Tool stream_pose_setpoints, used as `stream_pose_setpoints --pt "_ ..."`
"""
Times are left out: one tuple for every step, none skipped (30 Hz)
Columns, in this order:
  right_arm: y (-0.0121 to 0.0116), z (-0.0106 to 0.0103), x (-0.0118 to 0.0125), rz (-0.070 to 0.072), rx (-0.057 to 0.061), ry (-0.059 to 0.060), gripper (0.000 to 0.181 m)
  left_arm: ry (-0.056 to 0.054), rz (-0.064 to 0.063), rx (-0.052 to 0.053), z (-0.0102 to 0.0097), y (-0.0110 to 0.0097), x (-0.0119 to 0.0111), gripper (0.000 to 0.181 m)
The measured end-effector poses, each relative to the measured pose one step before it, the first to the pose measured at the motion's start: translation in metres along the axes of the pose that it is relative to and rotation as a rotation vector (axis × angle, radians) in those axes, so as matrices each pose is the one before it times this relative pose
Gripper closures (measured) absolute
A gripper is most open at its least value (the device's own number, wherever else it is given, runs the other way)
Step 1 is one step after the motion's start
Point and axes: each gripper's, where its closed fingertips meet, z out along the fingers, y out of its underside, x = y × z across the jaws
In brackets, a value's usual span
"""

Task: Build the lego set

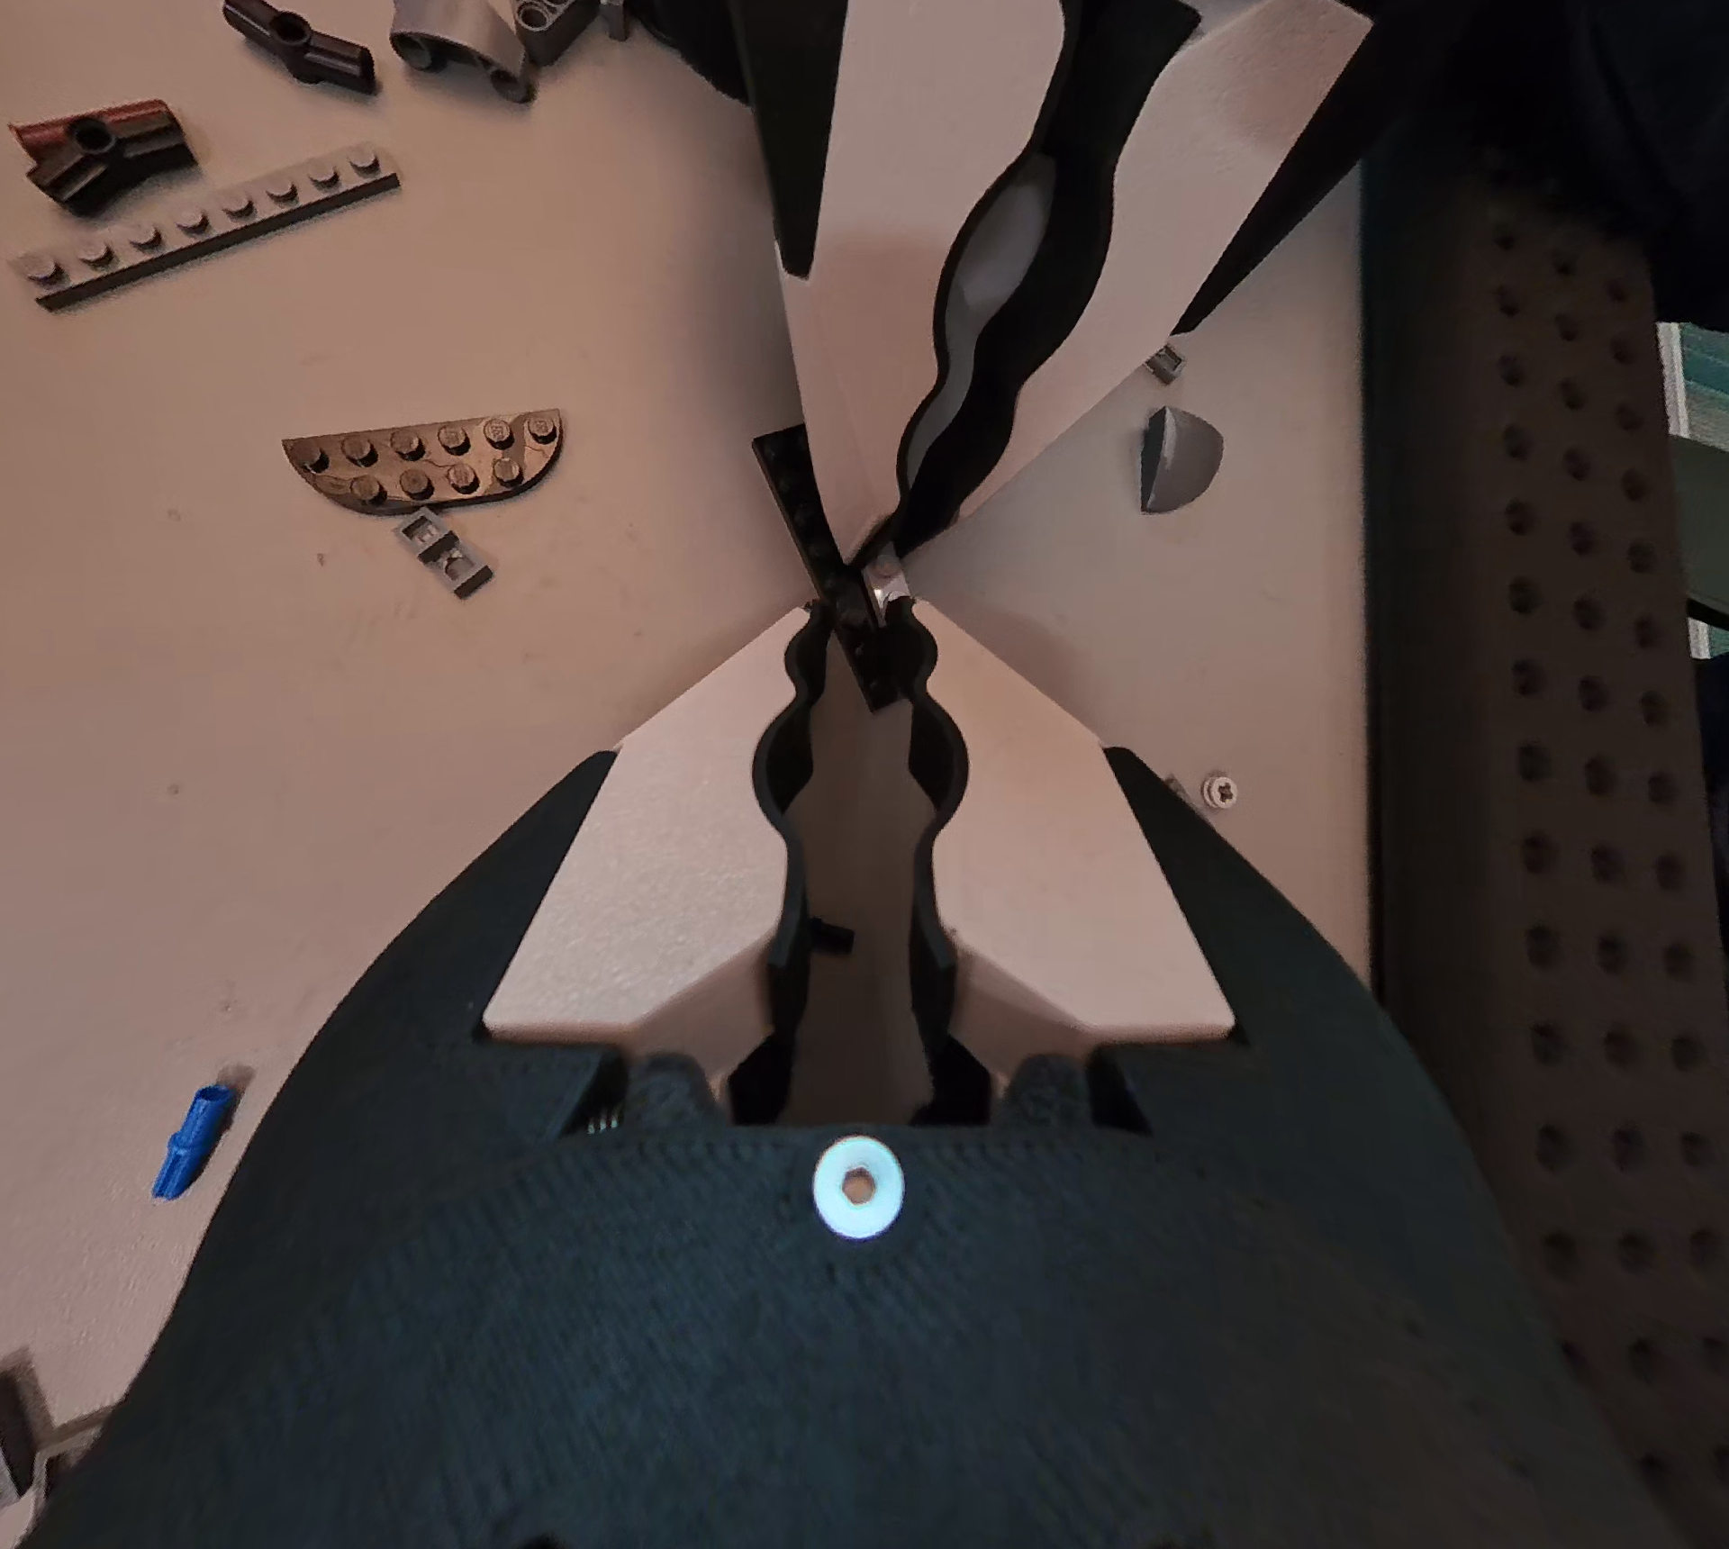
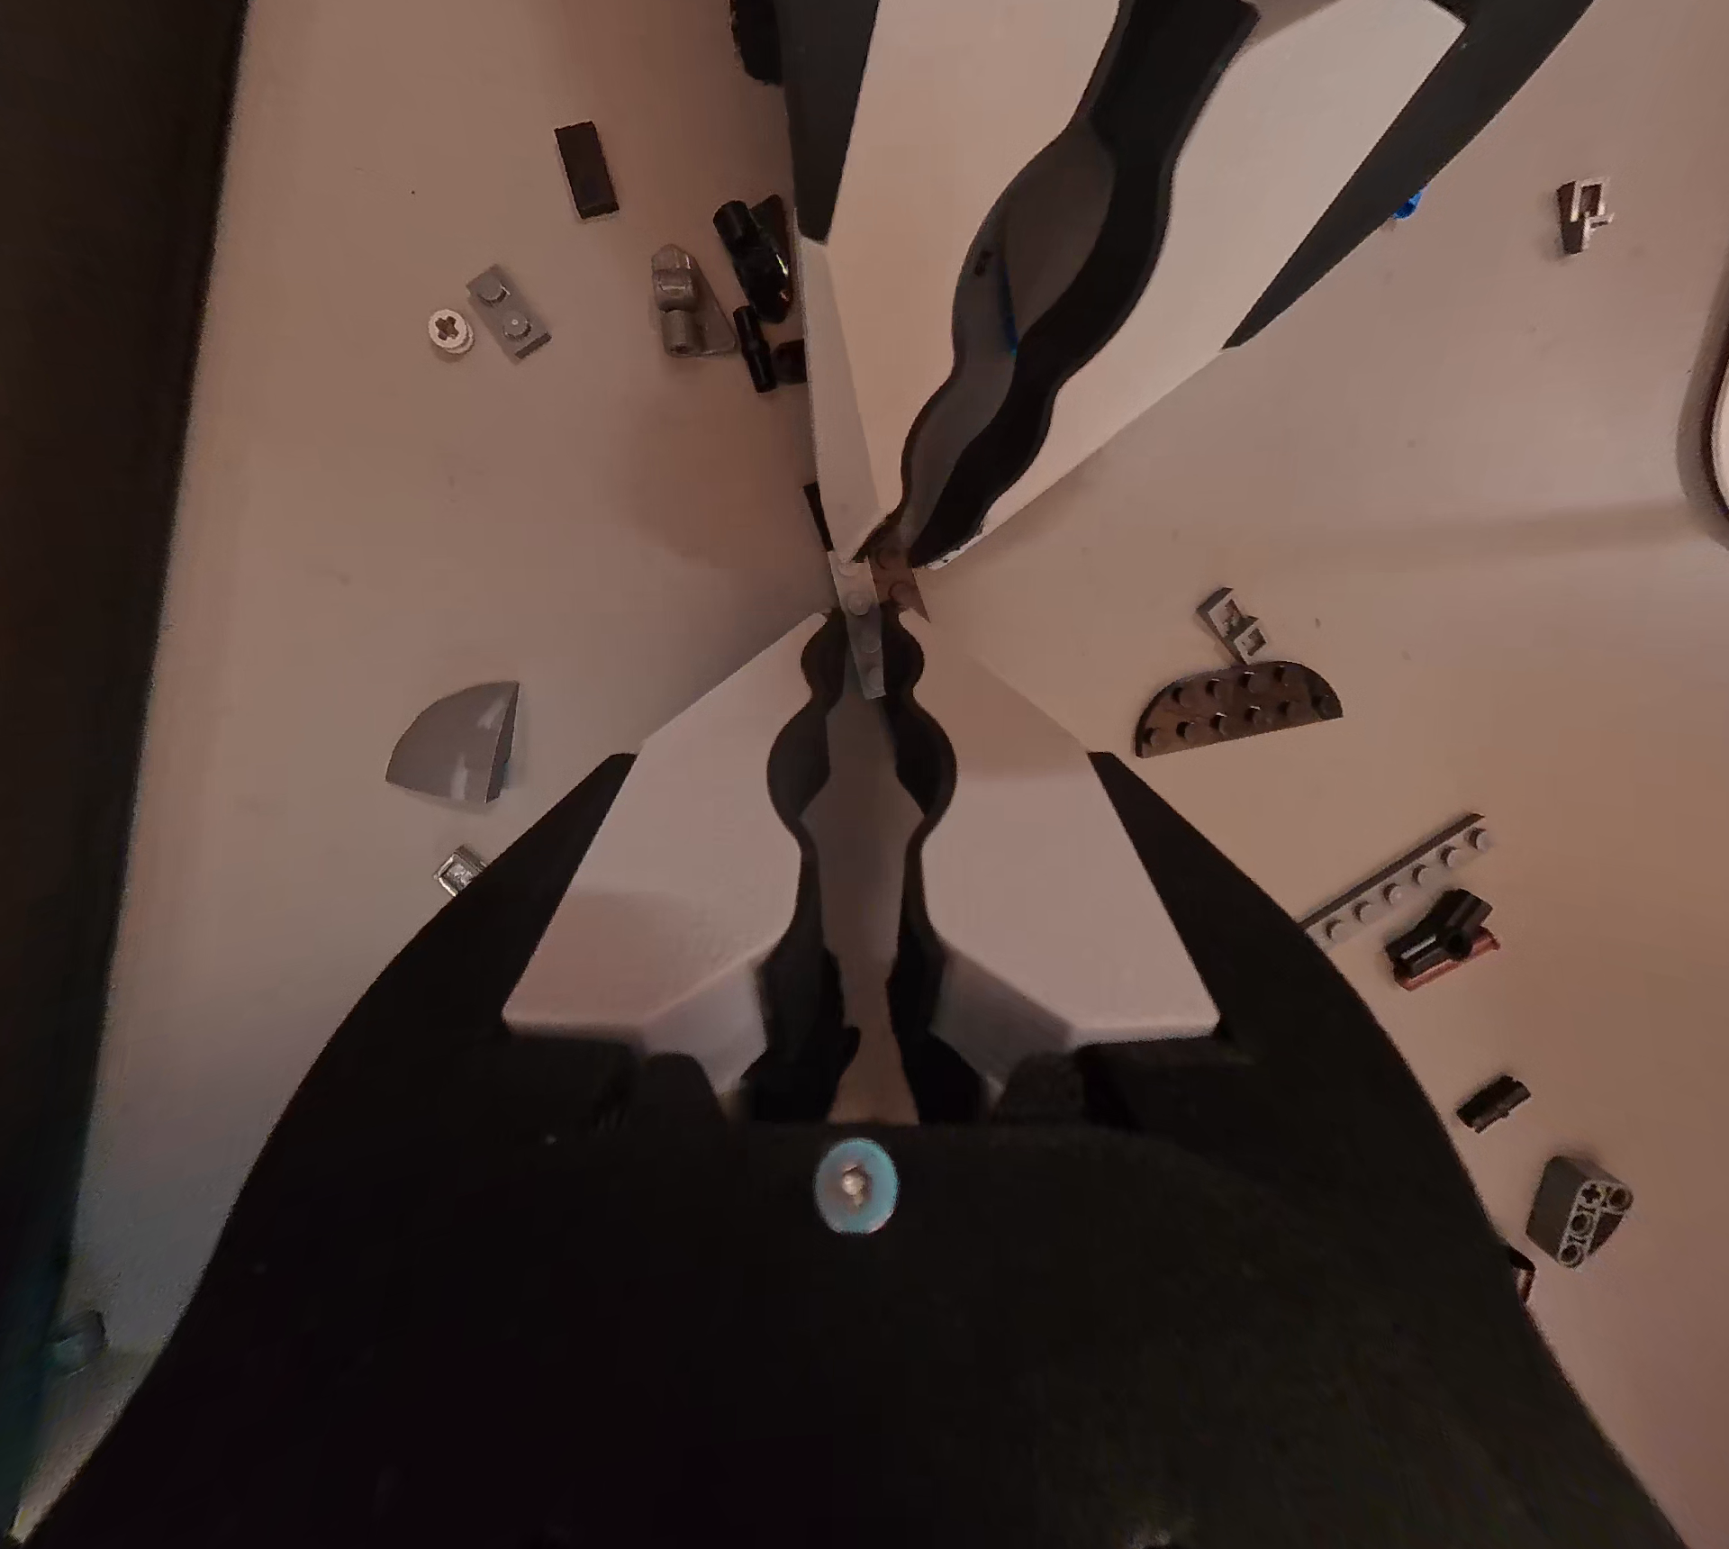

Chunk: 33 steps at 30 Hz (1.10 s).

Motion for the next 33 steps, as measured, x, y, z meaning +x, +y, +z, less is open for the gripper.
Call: stream_pose_setpoints --pt "-0.00011 0.00007 0.00003 0.0010 0.0015 -0.0007 0.175 -0.0021 -0.0009 -0.0012 -0.00011 0.00016 -0.00033 0.169" --pt "0.00007 -0.00002 0.00041 0.0016 0.0014 0.0008 0.175 -0.0038 0.0022 -0.0019 0.00003 0.00009 -0.00029 0.168" --pt "0.00022 0.00003 0.00077 0.0033 0.0008 0.0029 0.175 -0.0064 0.0042 -0.0022 0.00037 0.00001 -0.00047 0.169" --pt "0.00005 -0.00005 0.00102 0.0073 0.0014 0.0016 0.174 -0.0059 0.0034 -0.0076 0.00067 0.00080 -0.00021 0.172" --pt "-0.00005 -0.00090 0.00125 0.0127 0.0043 0.0025 0.170 -0.0100 0.0103 -0.0071 0.00120 0.00109 -0.00080 0.175" --pt "0.00000 -0.00237 0.00204 0.0110 0.0069 0.0086 0.168 0.0016 0.0007 0.0011 0.00048 -0.00027 0.00071 0.175" --pt "0.00000 -0.00375 0.00227 0.0055 0.0102 0.0120 0.168 0.0017 -0.0021 -0.0012 0.00006 -0.00008 0.00017 0.175" --pt "-0.00018 -0.00430 0.00240 0.0075 0.0130 0.0130 0.170 0.0005 0.0007 0.0000 0.00001 0.00013 0.00000 0.175" --pt "0.00037 -0.00440 0.00244 0.0103 0.0111 0.0126 0.170 0.0015 -0.0015 0.0011 0.00002 -0.00005 0.00001 0.175" --pt "0.00090 -0.00401 0.00276 0.0111 0.0096 0.0129 0.171 0.0016 -0.0011 0.0008 -0.00007 0.00008 0.00000 0.175" --pt "0.00114 -0.00336 0.00189 0.0096 0.0072 0.0083 0.171 0.0013 -0.0011 0.0004 -0.00005 -0.00008 -0.00003 0.175" --pt "0.00188 -0.00263 0.00115 0.0056 0.0021 0.0053 0.171 0.0005 -0.0002 0.0001 0.00006 0.00004 -0.00004 0.175" --pt "0.00221 -0.00175 0.00098 0.0035 -0.0014 0.0063 0.172 -0.0003 0.0007 0.0001 0.00003 0.00000 0.00000 0.175" --pt "0.00184 -0.00137 0.00069 0.0049 -0.0015 0.0039 0.172 0.0001 -0.0003 0.0000 -0.00002 -0.00001 -0.00006 0.175" --pt "0.00066 -0.00095 0.00012 0.0039 0.0032 0.0003 0.173 0.0007 -0.0003 0.0000 -0.00002 -0.00001 0.00002 0.175" --pt "-0.00049 -0.00047 -0.00038 -0.0013 0.0065 -0.0010 0.174 0.0011 -0.0007 0.0002 -0.00005 0.00008 -0.00010 0.175" --pt "-0.00078 0.00035 -0.00043 -0.0043 0.0035 0.0001 0.175 0.0011 -0.0007 0.0001 -0.00010 0.00018 0.00000 0.175" --pt "-0.00054 0.00120 -0.00044 -0.0022 -0.0016 -0.0010 0.176 0.0007 0.0000 0.0001 -0.00010 0.00004 -0.00008 0.176" --pt "-0.00048 0.00197 -0.00065 -0.0007 -0.0033 -0.0044 0.176 0.0011 -0.0006 0.0004 -0.00001 0.00007 -0.00001 0.176" --pt "-0.00015 0.00258 -0.00125 -0.0022 -0.0041 -0.0081 0.178 0.0014 -0.0013 0.0004 -0.00006 0.00004 -0.00012 0.176" --pt "0.00098 0.00276 -0.00131 -0.0022 -0.0090 -0.0084 0.180 0.0004 -0.0006 0.0000 -0.00009 0.00007 0.00001 0.176" --pt "0.00187 0.00286 -0.00107 -0.0014 -0.0131 -0.0076 0.181 -0.0008 0.0002 -0.0006 -0.00011 0.00002 -0.00010 0.176" --pt "0.00159 0.00260 -0.00127 -0.0014 -0.0107 -0.0083 0.181 -0.0011 0.0008 -0.0009 0.00002 0.00006 -0.00012 0.176" --pt "0.00090 0.00187 -0.00109 -0.0005 -0.0057 -0.0070 0.181 -0.0010 0.0009 -0.0007 -0.00007 0.00005 0.00002 0.176" --pt "0.00033 0.00136 -0.00077 -0.0001 -0.0031 -0.0050 0.181 -0.0008 0.0005 -0.0008 -0.00003 0.00012 -0.00006 0.176" --pt "0.00007 0.00079 -0.00062 -0.0005 -0.0022 -0.0032 0.181 -0.0009 0.0011 -0.0013 -0.00012 0.00013 0.00001 0.176" --pt "-0.00009 0.00041 -0.00034 -0.0002 -0.0013 -0.0014 0.181 -0.0010 0.0008 -0.0006 -0.00009 0.00003 -0.00007 0.175" --pt "-0.00006 0.00015 -0.00017 0.0004 -0.0010 -0.0001 0.181 -0.0004 0.0000 -0.0002 -0.00001 0.00003 -0.00005 0.176" --pt "0.00001 0.00011 -0.00011 0.0004 -0.0009 0.0010 0.181 -0.0006 0.0005 -0.0004 -0.00001 0.00007 -0.00003 0.176" --pt "0.00003 -0.00004 -0.00014 -0.0003 -0.0007 0.0018 0.181 -0.0011 0.0010 -0.0006 0.00000 -0.00004 -0.00001 0.176" --pt "-0.00030 0.00014 -0.00057 -0.0012 0.0005 -0.0010 0.181 -0.0008 0.0007 -0.0009 -0.00001 0.00014 0.00004 0.176" --pt "-0.00051 0.00024 -0.00090 -0.0015 0.0026 -0.0042 0.181 0.0003 0.0005 -0.0010 -0.00021 0.00016 0.00004 0.176" --pt "-0.00018 0.00006 -0.00074 -0.0008 0.0020 -0.0036 0.181 -0.0004 0.0001 0.0000 -0.00007 0.00008 -0.00005 0.176"
